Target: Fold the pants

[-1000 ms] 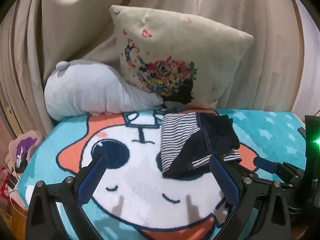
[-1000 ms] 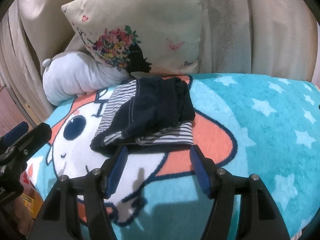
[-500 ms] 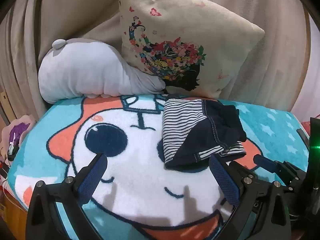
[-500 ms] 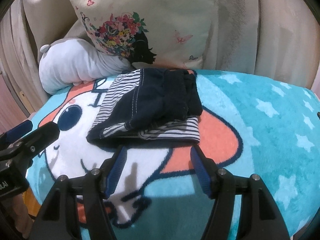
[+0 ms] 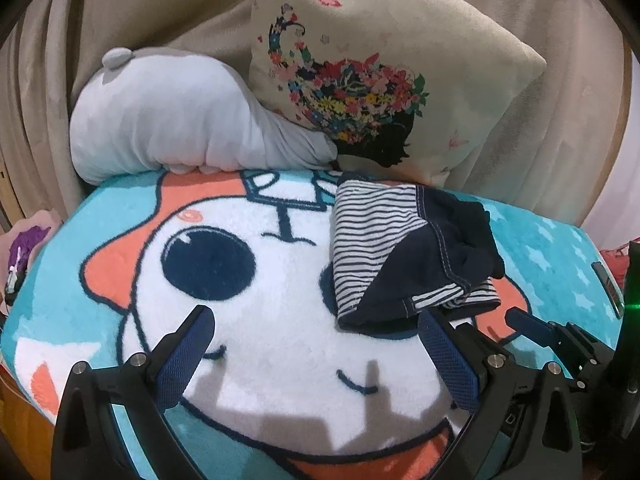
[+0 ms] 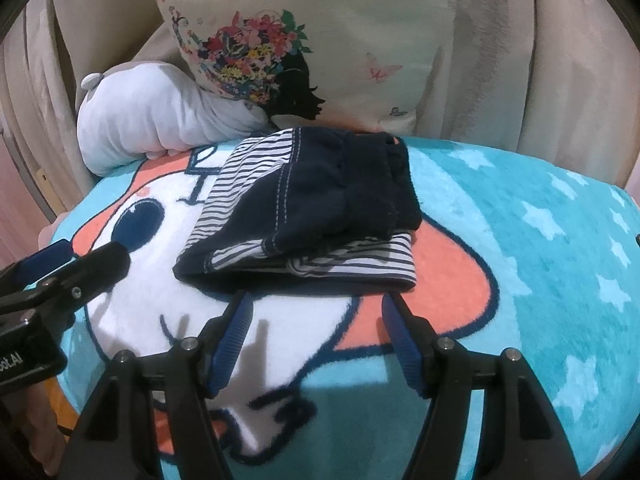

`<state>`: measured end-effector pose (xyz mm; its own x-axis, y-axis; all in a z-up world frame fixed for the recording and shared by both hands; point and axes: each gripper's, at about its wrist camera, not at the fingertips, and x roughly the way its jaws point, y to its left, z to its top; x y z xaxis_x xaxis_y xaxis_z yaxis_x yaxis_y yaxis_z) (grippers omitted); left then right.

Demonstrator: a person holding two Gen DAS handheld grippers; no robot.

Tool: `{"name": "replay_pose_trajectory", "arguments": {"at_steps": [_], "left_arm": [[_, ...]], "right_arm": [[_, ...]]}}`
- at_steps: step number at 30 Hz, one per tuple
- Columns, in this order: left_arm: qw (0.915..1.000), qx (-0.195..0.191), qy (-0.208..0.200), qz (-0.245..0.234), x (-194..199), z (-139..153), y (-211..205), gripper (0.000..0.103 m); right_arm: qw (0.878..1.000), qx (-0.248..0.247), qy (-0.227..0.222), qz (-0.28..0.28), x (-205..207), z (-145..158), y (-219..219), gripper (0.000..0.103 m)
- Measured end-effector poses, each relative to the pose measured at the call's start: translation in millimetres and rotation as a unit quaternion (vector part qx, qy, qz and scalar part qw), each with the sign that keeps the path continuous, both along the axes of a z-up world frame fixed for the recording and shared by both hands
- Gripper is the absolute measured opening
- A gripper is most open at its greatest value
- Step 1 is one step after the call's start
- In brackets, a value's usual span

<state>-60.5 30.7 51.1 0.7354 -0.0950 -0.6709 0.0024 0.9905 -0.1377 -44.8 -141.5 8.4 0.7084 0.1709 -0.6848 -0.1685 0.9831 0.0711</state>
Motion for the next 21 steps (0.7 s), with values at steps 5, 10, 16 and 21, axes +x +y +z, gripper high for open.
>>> {"name": "replay_pose_trajectory", "arguments": {"at_steps": [5,10,16,21], "left_arm": [[0.9999,-0.006,0.010,0.001,4.6,-5.4,1.9,0.103],[0.9997,-0.017,0.016,-0.005,7.9,-9.1,4.4,0.103],[0.9997,-0.015,0.017,-0.005,8.1,-10.8,3.6,0.103],[0.9997,-0.015,0.018,-0.005,8.8,-11.4,3.8,0.103]], "right_arm": [[1.000,-0.009,-0.003,0.007,0.6,-1.1,6.1,0.067],[1.000,-0.011,0.002,0.010,2.7,-4.4,9.8,0.068],[1.000,-0.012,0.008,0.014,4.5,-7.6,13.5,0.068],[1.000,-0.013,0.010,0.015,4.8,-8.6,15.1,0.068]]}}
